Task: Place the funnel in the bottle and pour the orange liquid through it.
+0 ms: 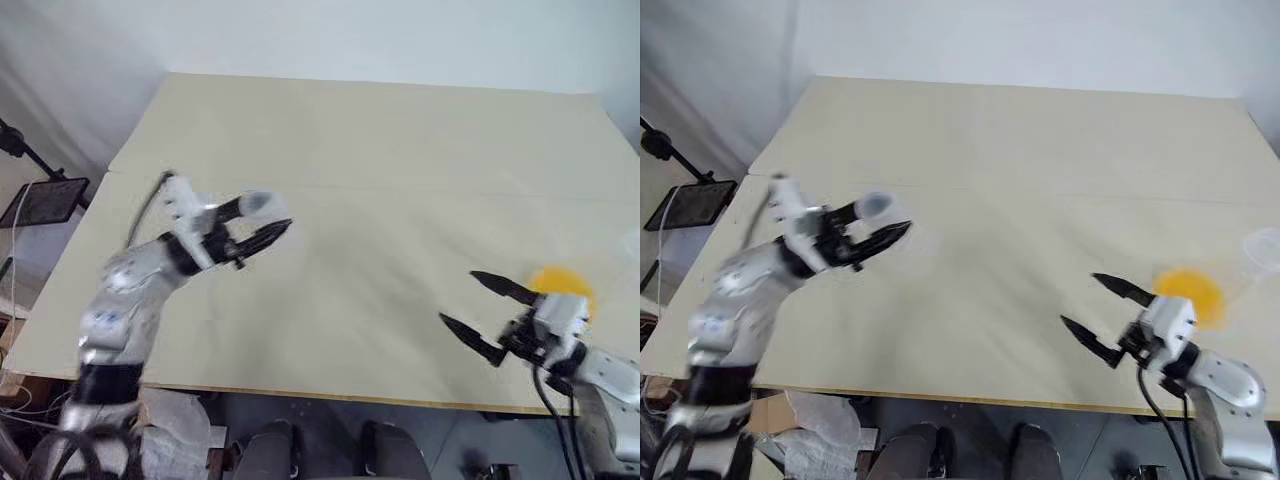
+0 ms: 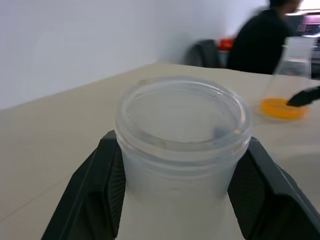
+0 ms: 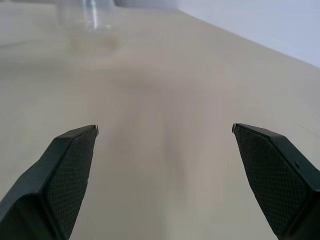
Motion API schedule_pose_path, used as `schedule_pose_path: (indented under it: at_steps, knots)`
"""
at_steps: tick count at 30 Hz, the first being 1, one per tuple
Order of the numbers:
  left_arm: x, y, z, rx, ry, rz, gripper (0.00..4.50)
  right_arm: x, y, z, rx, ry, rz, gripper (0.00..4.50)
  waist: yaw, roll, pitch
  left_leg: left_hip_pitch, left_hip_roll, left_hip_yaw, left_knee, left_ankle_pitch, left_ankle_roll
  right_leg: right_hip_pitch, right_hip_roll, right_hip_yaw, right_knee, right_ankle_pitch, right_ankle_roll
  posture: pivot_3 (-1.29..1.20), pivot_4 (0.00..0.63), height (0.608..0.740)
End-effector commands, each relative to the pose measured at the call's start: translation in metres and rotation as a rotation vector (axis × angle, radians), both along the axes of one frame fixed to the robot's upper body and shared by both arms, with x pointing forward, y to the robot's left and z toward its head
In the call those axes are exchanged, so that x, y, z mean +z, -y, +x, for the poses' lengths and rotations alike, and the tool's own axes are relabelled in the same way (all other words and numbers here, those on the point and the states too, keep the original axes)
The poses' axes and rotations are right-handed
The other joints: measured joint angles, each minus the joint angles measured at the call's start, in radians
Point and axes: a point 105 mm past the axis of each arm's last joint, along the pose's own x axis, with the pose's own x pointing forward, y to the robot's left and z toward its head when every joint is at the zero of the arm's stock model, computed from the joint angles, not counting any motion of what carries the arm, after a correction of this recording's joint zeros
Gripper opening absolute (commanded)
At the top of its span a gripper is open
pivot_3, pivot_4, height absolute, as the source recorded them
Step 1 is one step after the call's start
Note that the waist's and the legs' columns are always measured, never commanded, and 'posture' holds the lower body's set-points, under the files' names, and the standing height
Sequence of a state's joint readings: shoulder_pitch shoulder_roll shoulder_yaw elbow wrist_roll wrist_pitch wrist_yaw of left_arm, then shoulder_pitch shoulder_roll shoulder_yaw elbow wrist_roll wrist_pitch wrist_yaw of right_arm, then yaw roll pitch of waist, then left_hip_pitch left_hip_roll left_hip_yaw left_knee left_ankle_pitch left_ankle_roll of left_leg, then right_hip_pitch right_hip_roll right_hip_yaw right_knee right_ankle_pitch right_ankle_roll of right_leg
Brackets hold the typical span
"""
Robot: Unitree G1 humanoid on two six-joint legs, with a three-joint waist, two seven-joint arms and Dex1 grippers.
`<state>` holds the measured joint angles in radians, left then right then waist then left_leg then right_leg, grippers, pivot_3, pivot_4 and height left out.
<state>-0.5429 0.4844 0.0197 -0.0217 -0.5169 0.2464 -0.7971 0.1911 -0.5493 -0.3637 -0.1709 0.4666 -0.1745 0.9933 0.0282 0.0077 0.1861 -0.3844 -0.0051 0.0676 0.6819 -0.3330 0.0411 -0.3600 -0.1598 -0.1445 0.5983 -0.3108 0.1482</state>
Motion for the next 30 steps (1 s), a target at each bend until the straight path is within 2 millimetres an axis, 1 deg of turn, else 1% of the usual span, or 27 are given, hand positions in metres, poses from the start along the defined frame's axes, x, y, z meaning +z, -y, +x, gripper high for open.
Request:
schedule_pose_path:
  at_steps: [1, 3, 4, 5, 6, 7, 11, 14, 17, 20, 22, 24, 26, 27, 30]
  knots:
    - [-0.003, 0.041, 0.025, -0.109, 0.000, 0.037, 2.39, 0.006, 0.012, -0.017, -0.110, 0.049, -0.008, 4.50, -0.001, 0.000, 0.000, 0.000, 0.000, 0.000, 0.000, 0.000, 0.000, 0.000, 0.001, 0.000, 0.000, 0.000, 0.000, 0.00, 0.150, 0.740]
    - [-0.001, 0.061, 0.036, -0.143, 0.013, 0.039, 2.39, 0.003, 0.013, -0.025, -0.139, 0.041, -0.005, 4.50, -0.002, 0.000, 0.000, 0.000, 0.001, 0.001, 0.000, 0.000, 0.000, 0.000, 0.002, 0.001, -0.001, 0.000, 0.000, 0.00, 0.150, 0.740]
    - [-0.002, 0.076, 0.040, -0.174, 0.012, 0.052, 2.39, 0.001, 0.012, -0.029, -0.159, 0.039, 0.001, 4.50, -0.005, 0.000, 0.000, -0.001, 0.001, 0.001, 0.000, 0.000, 0.000, 0.000, 0.003, 0.001, -0.002, 0.000, 0.000, 0.00, 0.150, 0.740]
    - [-0.002, 0.088, 0.042, -0.206, 0.018, 0.061, 2.39, 0.000, 0.012, -0.032, -0.174, 0.038, 0.006, 4.50, -0.003, 0.000, 0.000, -0.001, 0.001, 0.001, -0.001, 0.000, 0.000, -0.001, 0.003, 0.001, -0.003, 0.000, 0.000, 0.00, 0.150, 0.740]
    - [-0.002, 0.096, 0.043, -0.227, 0.023, 0.067, 2.39, 0.000, 0.011, -0.034, -0.184, 0.038, 0.009, 4.50, -0.001, -0.001, 0.000, -0.001, 0.001, 0.002, -0.001, 0.000, 0.000, -0.001, 0.003, 0.002, -0.003, 0.000, 0.000, 0.00, 0.150, 0.740]
    - [-0.005, 0.107, 0.043, -0.250, 0.030, 0.097, 2.39, -0.001, 0.011, -0.036, -0.198, 0.040, 0.015, 4.50, -0.001, -0.001, 0.000, -0.001, 0.001, 0.002, -0.001, 0.000, 0.000, -0.001, 0.003, 0.002, -0.003, 0.000, 0.000, 0.00, 0.150, 0.740]
    - [-0.018, 0.136, 0.041, -0.323, 0.047, 0.183, 2.39, -0.001, 0.009, -0.041, -0.232, 0.045, 0.027, 4.50, -0.002, -0.001, 0.000, -0.001, 0.001, 0.004, -0.001, 0.000, 0.000, -0.001, 0.003, 0.004, -0.004, 0.000, 0.000, 0.00, 0.150, 0.740]
    - [-0.029, 0.149, 0.036, -0.359, 0.065, 0.250, 2.39, -0.002, 0.007, -0.042, -0.241, 0.046, 0.032, 4.50, -0.002, -0.001, 0.000, -0.001, 0.002, 0.004, -0.001, 0.000, 0.000, -0.002, 0.003, 0.004, -0.004, 0.000, 0.000, 0.00, 0.150, 0.740]
    - [-0.037, 0.156, 0.034, -0.381, 0.082, 0.301, 2.39, -0.001, 0.004, -0.041, -0.241, 0.049, 0.038, 4.50, 0.001, -0.001, 0.000, -0.001, 0.002, 0.005, 0.000, 0.000, 0.000, -0.001, 0.004, 0.005, -0.004, 0.000, 0.000, 0.00, 0.150, 0.740]
    - [-0.035, 0.161, 0.031, -0.402, 0.076, 0.289, 2.39, 0.001, 0.000, -0.038, -0.225, 0.055, 0.050, 4.50, 0.004, -0.001, 0.000, -0.001, 0.002, 0.004, 0.000, 0.000, 0.001, -0.001, 0.003, 0.006, -0.004, 0.000, 0.000, 0.00, 0.150, 0.740]
    - [-0.034, 0.161, 0.030, -0.413, 0.069, 0.274, 3.11, 0.003, -0.002, -0.036, -0.216, 0.059, 0.054, 4.50, 0.004, -0.001, 0.000, -0.001, 0.002, 0.004, 0.000, 0.000, 0.001, -0.001, 0.003, 0.007, -0.004, 0.000, 0.000, 0.00, 0.150, 0.740]
    - [-0.031, 0.158, 0.028, -0.438, 0.044, 0.248, 3.60, 0.005, -0.005, -0.032, -0.199, 0.064, 0.055, 4.50, 0.002, -0.001, 0.000, -0.001, 0.002, 0.004, 0.000, 0.000, 0.001, -0.001, 0.003, 0.007, -0.004, 0.000, 0.000, 0.00, 0.150, 0.740]
    - [-0.025, 0.154, 0.027, -0.446, 0.040, 0.207, 4.28, 0.006, -0.006, -0.028, -0.183, 0.068, 0.057, 4.50, 0.000, -0.001, 0.000, -0.001, 0.002, 0.004, 0.000, 0.000, 0.001, -0.001, 0.003, 0.007, -0.004, 0.000, 0.000, 0.00, 0.150, 0.740]
    - [-0.022, 0.149, 0.028, -0.435, 0.044, 0.189, 4.48, 0.007, -0.007, -0.025, -0.173, 0.070, 0.060, 4.50, -0.001, -0.001, 0.000, -0.001, 0.002, 0.004, 0.000, 0.000, 0.001, -0.002, 0.003, 0.006, -0.003, 0.000, 0.000, 0.00, 0.150, 0.740]
    - [-0.014, 0.133, 0.033, -0.403, 0.054, 0.159, 4.48, 0.009, -0.010, -0.018, -0.137, 0.073, 0.062, 4.50, -0.002, -0.001, 0.000, -0.001, 0.002, 0.004, 0.001, 0.000, 0.001, -0.002, 0.004, 0.006, -0.003, 0.000, 0.000, 0.00, 0.150, 0.740]
